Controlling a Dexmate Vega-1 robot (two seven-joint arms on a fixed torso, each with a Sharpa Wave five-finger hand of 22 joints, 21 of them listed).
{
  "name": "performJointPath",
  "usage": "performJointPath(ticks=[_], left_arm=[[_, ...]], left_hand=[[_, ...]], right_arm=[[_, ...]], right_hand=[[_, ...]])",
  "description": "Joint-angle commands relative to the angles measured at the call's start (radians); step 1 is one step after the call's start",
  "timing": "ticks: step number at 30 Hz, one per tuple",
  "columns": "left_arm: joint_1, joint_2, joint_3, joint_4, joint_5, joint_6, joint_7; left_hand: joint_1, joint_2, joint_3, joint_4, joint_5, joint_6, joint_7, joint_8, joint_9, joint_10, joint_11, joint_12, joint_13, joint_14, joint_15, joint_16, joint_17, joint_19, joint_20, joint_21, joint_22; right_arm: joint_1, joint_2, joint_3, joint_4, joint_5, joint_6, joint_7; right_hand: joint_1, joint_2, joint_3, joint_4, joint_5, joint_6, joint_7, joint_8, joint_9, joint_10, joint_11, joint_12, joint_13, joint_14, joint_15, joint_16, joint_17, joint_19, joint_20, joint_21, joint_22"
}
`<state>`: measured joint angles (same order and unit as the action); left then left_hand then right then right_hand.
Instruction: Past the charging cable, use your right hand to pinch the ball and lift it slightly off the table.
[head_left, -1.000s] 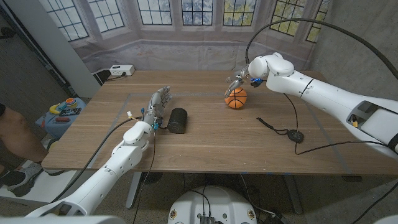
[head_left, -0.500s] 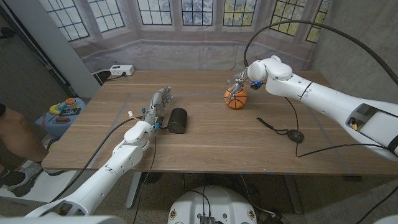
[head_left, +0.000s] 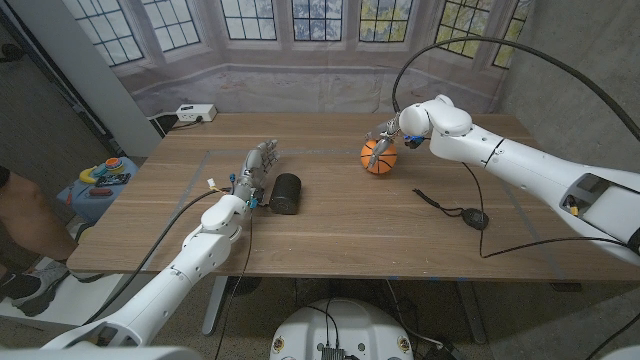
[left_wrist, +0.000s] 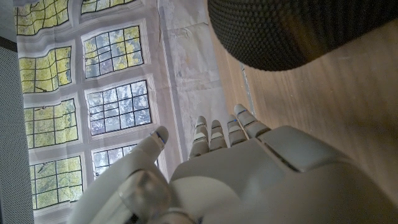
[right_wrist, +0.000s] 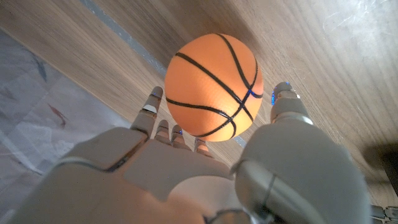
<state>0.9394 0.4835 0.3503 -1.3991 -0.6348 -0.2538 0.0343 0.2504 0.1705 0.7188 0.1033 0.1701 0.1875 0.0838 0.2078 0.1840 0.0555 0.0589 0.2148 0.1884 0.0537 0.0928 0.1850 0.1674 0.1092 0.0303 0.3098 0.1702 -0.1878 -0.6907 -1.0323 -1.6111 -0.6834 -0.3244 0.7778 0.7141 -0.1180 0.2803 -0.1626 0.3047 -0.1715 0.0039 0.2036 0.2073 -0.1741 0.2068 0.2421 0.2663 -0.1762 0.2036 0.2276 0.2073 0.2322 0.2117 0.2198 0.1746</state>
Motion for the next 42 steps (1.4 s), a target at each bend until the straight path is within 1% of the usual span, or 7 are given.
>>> performJointPath(ticks=[1,14,17,25,32,35,42], left_arm=[[-0.006,-0.003,0.007,-0.007,0.007,0.008,0.006],[-0.009,-0.008,0.016,-0.017,0.015,0.014,0.013],[-0.008,-0.008,0.017,-0.021,0.016,0.015,0.018],[-0.006,-0.011,0.02,-0.027,0.02,0.016,0.025],[-0.002,-0.015,0.023,-0.031,0.022,0.016,0.03],[-0.001,-0.016,0.024,-0.033,0.024,0.015,0.032],[0.007,-0.017,0.025,-0.043,0.027,0.015,0.041]], left_hand=[[-0.007,0.002,0.009,-0.001,0.005,0.007,-0.001,0.007,0.006,0.008,-0.001,0.003,0.003,0.008,0.0,-0.002,0.004,0.009,0.005,-0.002,0.002],[-0.009,0.001,0.01,0.0,0.005,0.016,0.0,0.008,0.007,0.013,0.001,0.004,0.003,0.009,0.001,-0.003,0.003,0.012,0.005,-0.006,0.002],[-0.01,0.001,0.01,0.0,0.005,0.018,-0.001,0.007,0.007,0.014,0.002,0.004,0.003,0.011,-0.001,-0.002,0.003,0.013,0.006,-0.008,0.002],[-0.011,0.001,0.011,-0.001,0.005,0.026,0.0,0.008,0.008,0.021,0.001,0.006,0.004,0.013,0.0,-0.002,0.003,0.017,0.008,-0.01,0.002],[-0.012,0.0,0.012,-0.001,0.005,0.027,-0.003,0.006,0.009,0.024,0.0,0.006,0.004,0.015,0.0,-0.003,0.003,0.02,0.008,-0.012,0.002],[-0.013,0.0,0.012,-0.001,0.005,0.027,-0.003,0.006,0.009,0.024,-0.001,0.006,0.004,0.015,0.0,-0.003,0.003,0.021,0.008,-0.013,0.002],[-0.014,0.0,0.013,-0.001,0.005,0.029,-0.003,0.005,0.01,0.025,-0.001,0.005,0.004,0.017,-0.001,-0.003,0.003,0.023,0.01,-0.015,0.002]], right_arm=[[-0.032,-0.014,0.025,-0.005,-0.027,0.036,-0.036],[-0.059,-0.016,0.042,-0.002,-0.048,0.052,-0.07],[-0.063,-0.016,0.044,-0.004,-0.054,0.052,-0.072],[-0.073,-0.015,0.051,-0.005,-0.059,0.052,-0.073],[-0.084,-0.015,0.056,-0.009,-0.062,0.05,-0.086],[-0.09,-0.016,0.059,-0.01,-0.061,0.05,-0.092],[-0.1,-0.016,0.063,-0.011,-0.063,0.055,-0.115]], right_hand=[[0.018,0.003,0.008,0.0,0.004,-0.234,0.003,0.007,0.006,-0.137,0.009,0.012,0.009,0.016,0.001,0.007,0.007,0.02,-0.001,0.003,0.001],[0.036,0.014,0.017,0.007,0.004,-0.227,0.004,0.01,0.012,-0.111,0.006,0.045,0.039,0.061,-0.001,0.02,0.021,0.063,-0.002,0.004,0.002],[0.044,0.012,0.02,0.008,0.001,-0.203,0.009,0.02,0.016,-0.087,0.005,0.074,0.063,0.085,-0.007,0.026,0.03,0.089,-0.003,0.005,0.002],[0.055,0.015,0.025,0.011,-0.004,-0.179,0.032,0.026,0.023,-0.05,0.0,0.122,0.104,0.132,-0.013,0.038,0.046,0.122,-0.004,0.004,0.002],[0.065,0.016,0.031,0.012,-0.01,-0.136,0.052,0.038,0.031,-0.007,-0.016,0.183,0.155,0.189,-0.027,0.051,0.064,0.153,-0.03,0.002,0.002],[0.071,0.015,0.033,0.011,-0.012,-0.105,0.067,0.047,0.034,0.02,-0.033,0.213,0.175,0.214,-0.038,0.057,0.071,0.171,-0.043,0.004,0.003],[0.08,0.013,0.037,0.009,-0.014,-0.052,0.089,0.064,0.038,0.047,-0.052,0.25,0.203,0.248,-0.048,0.064,0.081,0.189,-0.06,0.004,0.003]])
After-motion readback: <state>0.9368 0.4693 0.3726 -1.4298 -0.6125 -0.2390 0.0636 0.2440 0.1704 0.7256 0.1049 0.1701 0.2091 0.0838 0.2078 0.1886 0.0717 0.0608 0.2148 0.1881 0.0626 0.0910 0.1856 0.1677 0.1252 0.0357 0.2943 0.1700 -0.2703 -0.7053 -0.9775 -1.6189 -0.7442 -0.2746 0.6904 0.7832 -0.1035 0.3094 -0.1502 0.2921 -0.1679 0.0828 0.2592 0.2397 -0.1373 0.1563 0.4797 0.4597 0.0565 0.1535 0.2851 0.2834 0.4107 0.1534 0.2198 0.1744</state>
